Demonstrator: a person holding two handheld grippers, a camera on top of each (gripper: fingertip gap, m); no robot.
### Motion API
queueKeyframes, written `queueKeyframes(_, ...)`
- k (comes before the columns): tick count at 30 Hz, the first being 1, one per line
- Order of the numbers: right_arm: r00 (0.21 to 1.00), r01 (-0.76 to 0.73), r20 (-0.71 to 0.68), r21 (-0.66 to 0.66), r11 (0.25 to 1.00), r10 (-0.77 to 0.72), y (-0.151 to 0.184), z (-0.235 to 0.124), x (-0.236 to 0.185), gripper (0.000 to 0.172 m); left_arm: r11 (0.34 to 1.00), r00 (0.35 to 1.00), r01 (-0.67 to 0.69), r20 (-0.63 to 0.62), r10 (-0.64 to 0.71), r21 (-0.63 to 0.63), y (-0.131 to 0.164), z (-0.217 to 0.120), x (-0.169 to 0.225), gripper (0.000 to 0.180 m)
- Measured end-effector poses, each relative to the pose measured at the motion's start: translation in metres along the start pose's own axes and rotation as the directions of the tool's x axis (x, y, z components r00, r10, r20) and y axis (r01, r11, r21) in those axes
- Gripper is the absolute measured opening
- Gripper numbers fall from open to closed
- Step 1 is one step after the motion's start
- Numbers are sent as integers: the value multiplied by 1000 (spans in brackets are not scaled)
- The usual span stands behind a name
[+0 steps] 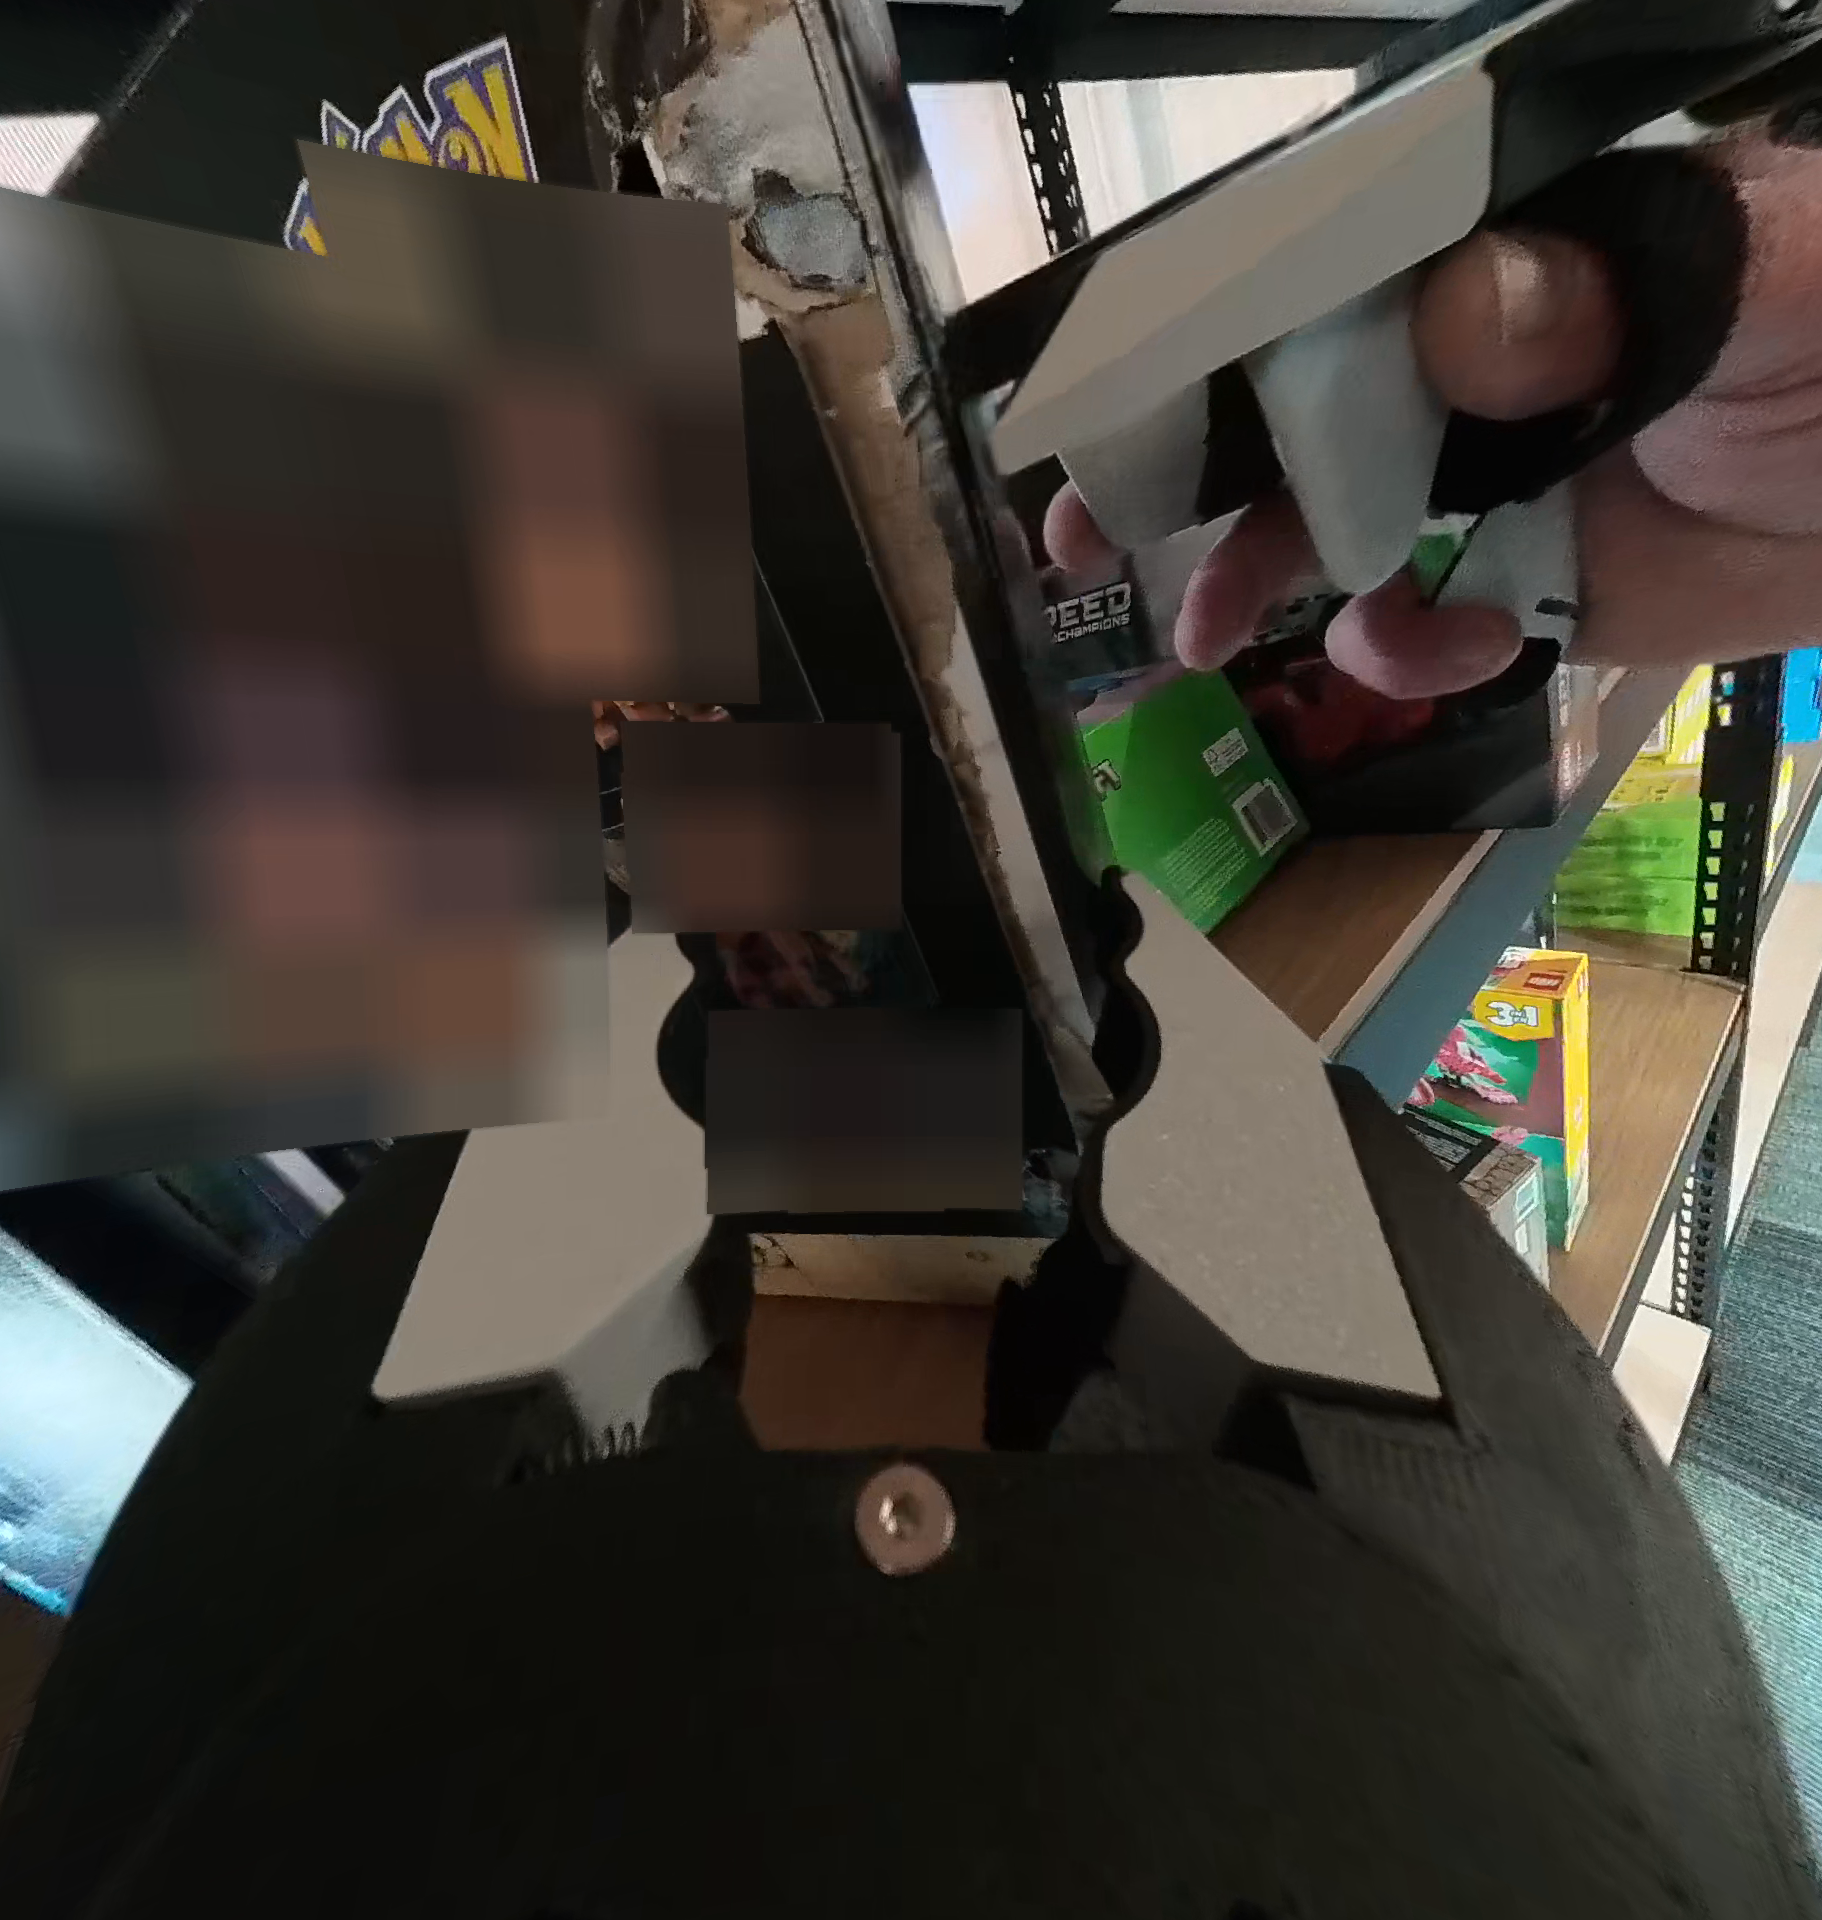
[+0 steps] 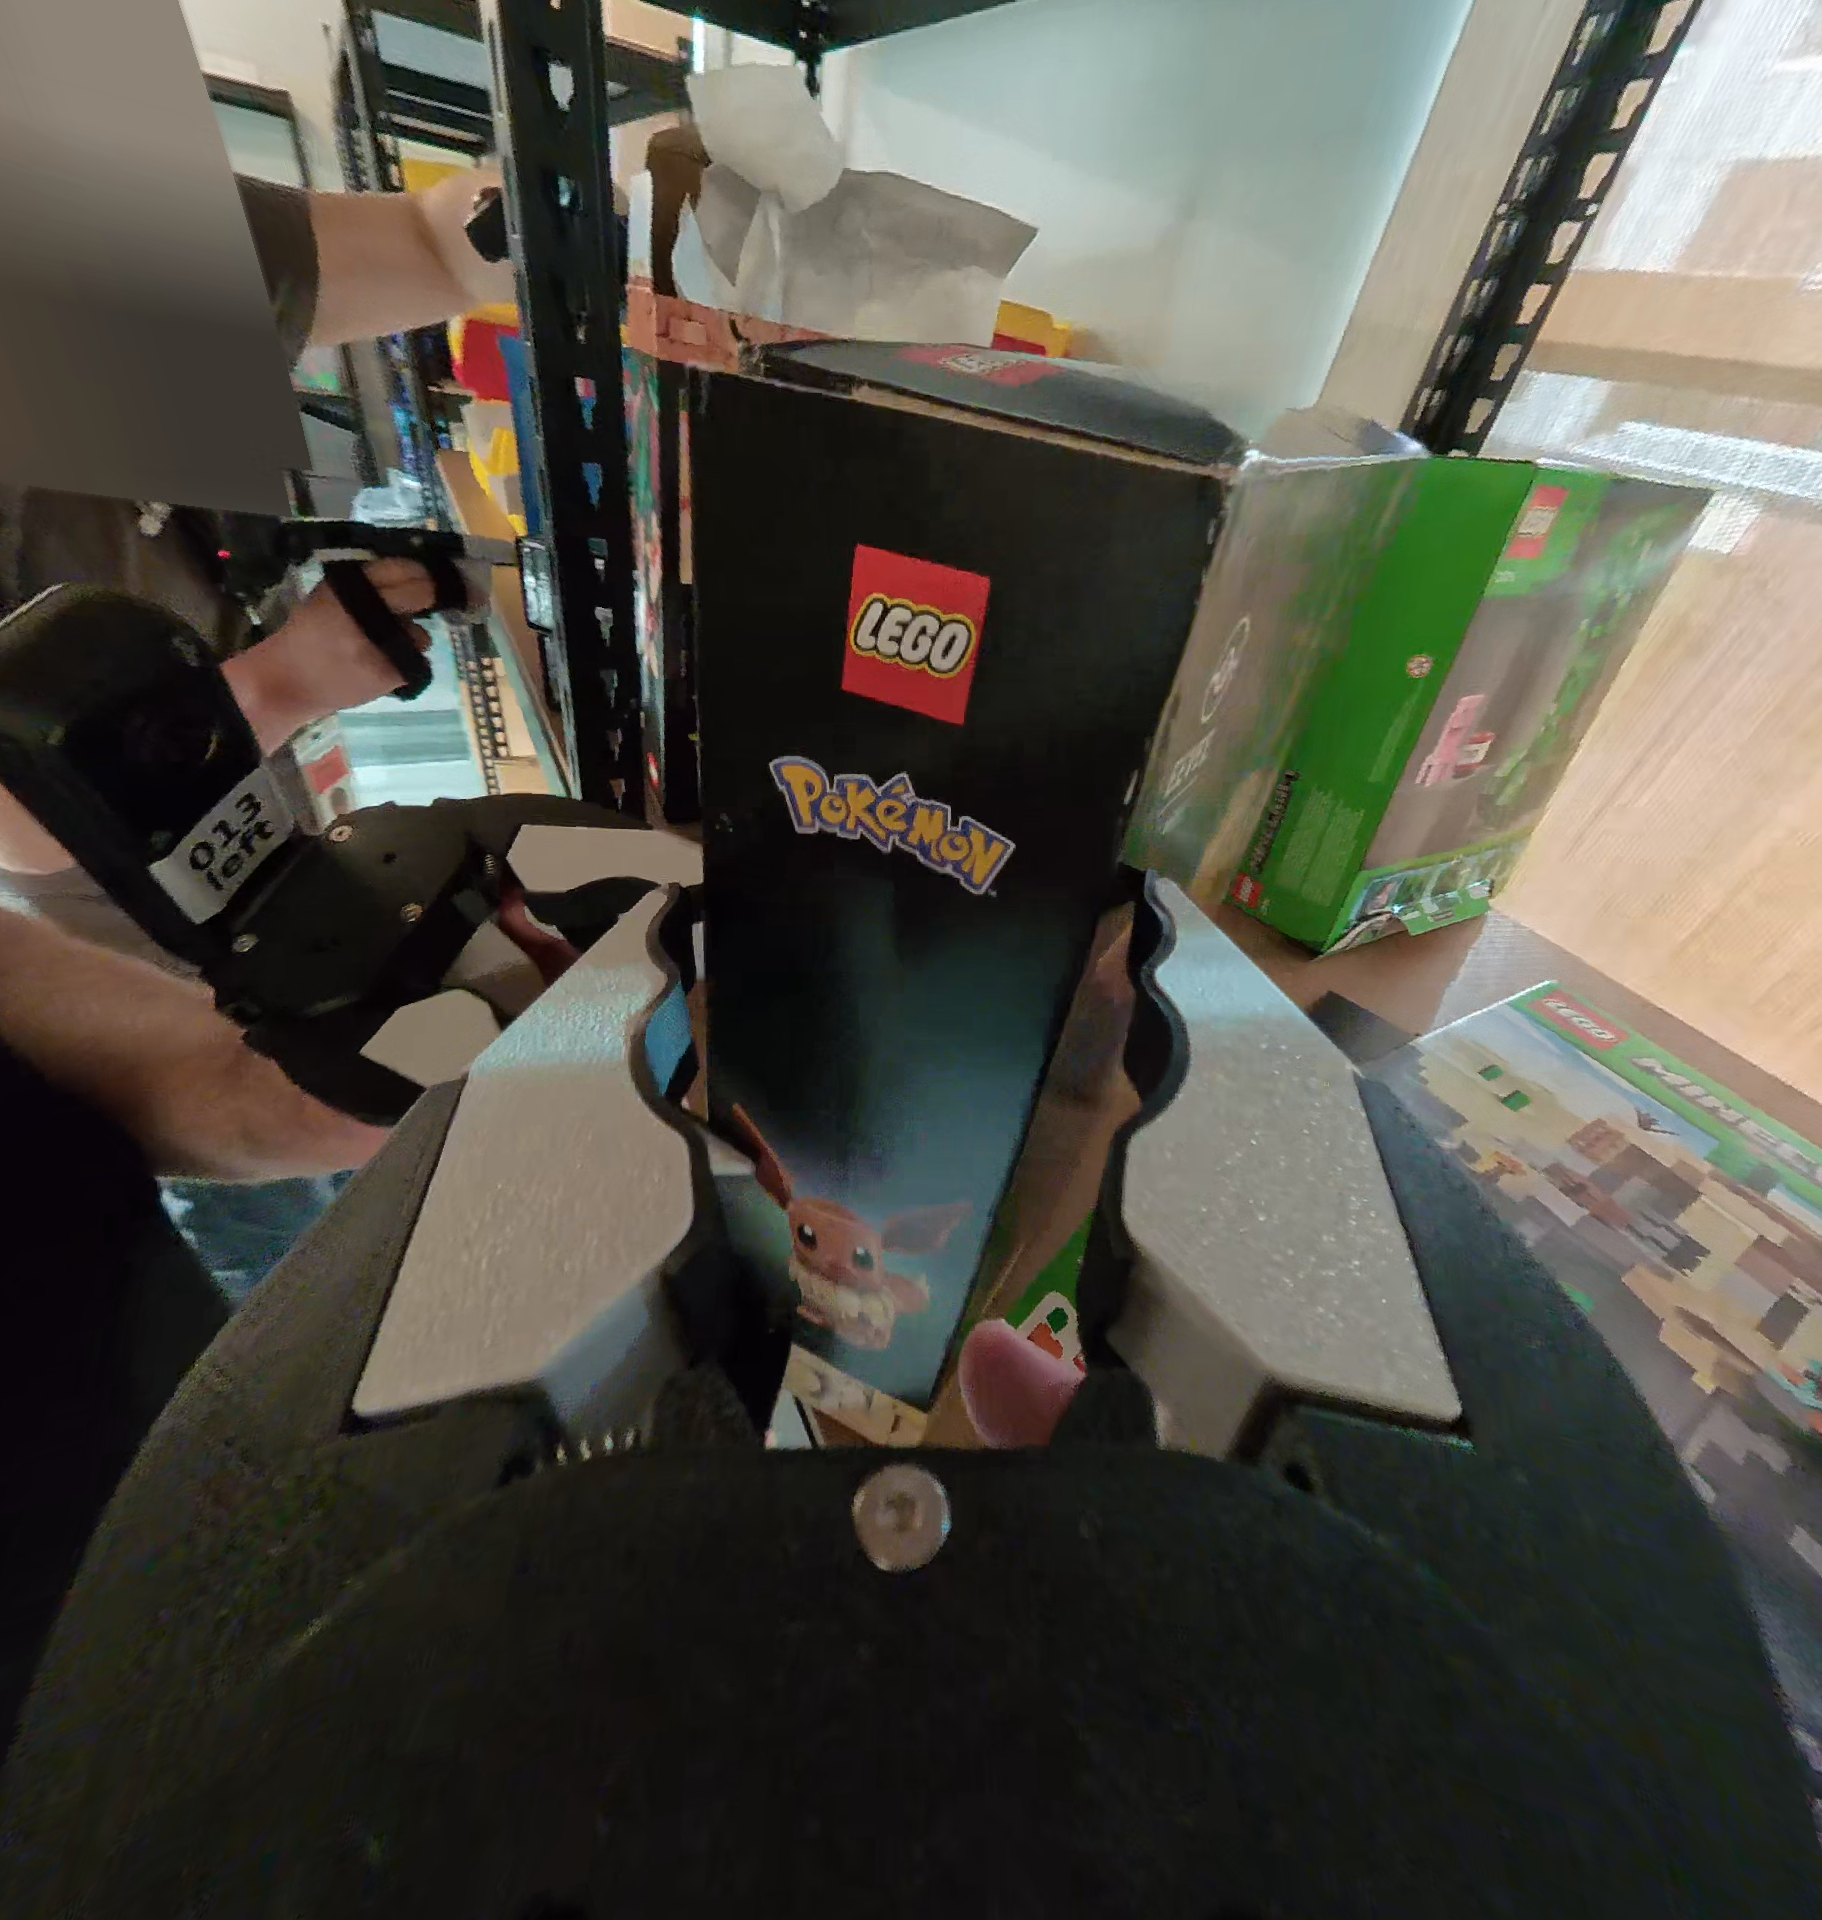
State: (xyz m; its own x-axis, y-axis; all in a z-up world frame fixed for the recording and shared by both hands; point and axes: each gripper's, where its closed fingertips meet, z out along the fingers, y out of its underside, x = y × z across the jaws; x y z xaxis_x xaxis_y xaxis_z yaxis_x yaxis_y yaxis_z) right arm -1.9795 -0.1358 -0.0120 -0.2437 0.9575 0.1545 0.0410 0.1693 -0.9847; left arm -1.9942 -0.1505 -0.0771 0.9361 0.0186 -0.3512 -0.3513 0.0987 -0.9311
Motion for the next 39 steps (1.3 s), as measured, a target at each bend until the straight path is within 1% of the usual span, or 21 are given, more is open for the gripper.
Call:
queueKeyframes(1, 1000, -3, 10, 2, 1000, 3, 1, -3, 2, 78, 1000, 1000, 0, 0, 0, 2, 0, 0, -1, 68)
queueKeyframes(3, 1000, -13, 27, -17, 1000, 14, 9, -8, 7, 78, 1000, 1000, 5, -3, -5, -3, 1, -1, -3, 62)
queueKeyframes(6, 999, -27, 40, -116, 993, 31, 44, -3, 13, 77, 1000, 1000, 11, -12, -12, -5, 2, -2, -4, 58)
queueKeyframes(7, 999, -26, 40, -138, 990, 32, 54, 2, 13, 74, 1000, 1000, 13, -14, -13, -5, 3, -3, -4, 57)
queueKeyframes(8, 998, -24, 56, -153, 988, 33, 60, 6, 10, 66, 1000, 1000, 13, -17, -13, -5, 3, -3, -3, 58)
queueKeyframes(10, 995, -46, 87, -110, 993, 55, 59, 10, 6, 62, 999, 999, 32, -14, -32, -10, 4, -4, -5, 55)
queueKeyframes(12, 995, -30, 92, -97, 995, 39, 59, 13, 6, 59, 999, 999, 43, -17, -43, -16, 7, -4, -6, 52)
queueKeyframes(14, 996, -13, 82, -106, 994, 21, 59, 17, 7, 57, 998, 998, 57, -21, -58, -29, 9, -4, -7, 43)
queueKeyframes(17, 998, -4, 61, -112, 994, 11, 60, 22, 11, 54, 997, 998, 57, -21, -58, -58, 11, -1, -11, 34)
queueKeyframes(19, 998, 4, 55, -114, 993, 3, 61, 25, 14, 53, 997, 1000, 27, -13, -28, -71, 13, 0, -12, 27)
queueKeyframes(21, 998, -3, 61, -112, 994, 10, 61, 26, 16, 52, 996, 998, 58, -17, -59, -68, 14, 1, -14, 26)
queueKeyframes(23, 998, -5, 64, -102, 995, 11, 60, 26, 18, 52, 997, 999, 40, -8, -41, -68, 13, 0, -17, 28)
queueKeyframes(24, 998, -10, 60, -96, 995, 16, 61, 26, 20, 53, 996, 998, 57, -12, -58, -65, 13, -2, -18, 29)
queueKeyframes(26, 997, -28, 70, -91, 995, 34, 64, 25, 21, 53, 992, 994, 101, -22, -103, -75, 16, -3, -21, 39)
queueKeyframes(28, 996, -33, 81, -134, 990, 44, 75, 25, 21, 52, 987, 994, 103, -24, -107, -124, 30, -4, -19, 46)
queueKeyframes(31, 993, -15, 109, -171, 985, 34, 85, 28, 18, 51, 978, 989, 135, -32, -142, -157, 47, -4, -14, 49)
queueKeyframes(35, 993, 6, 114, -183, 983, 15, 88, 33, 23, 46, 976, 991, 122, -35, -130, -180, 49, 1, -18, 41)
queueKeyframes(39, 994, 8, 113, -186, 983, 13, 87, 40, 27, 42, 974, 992, 103, -44, -114, -201, 52, 6, -23, 29)
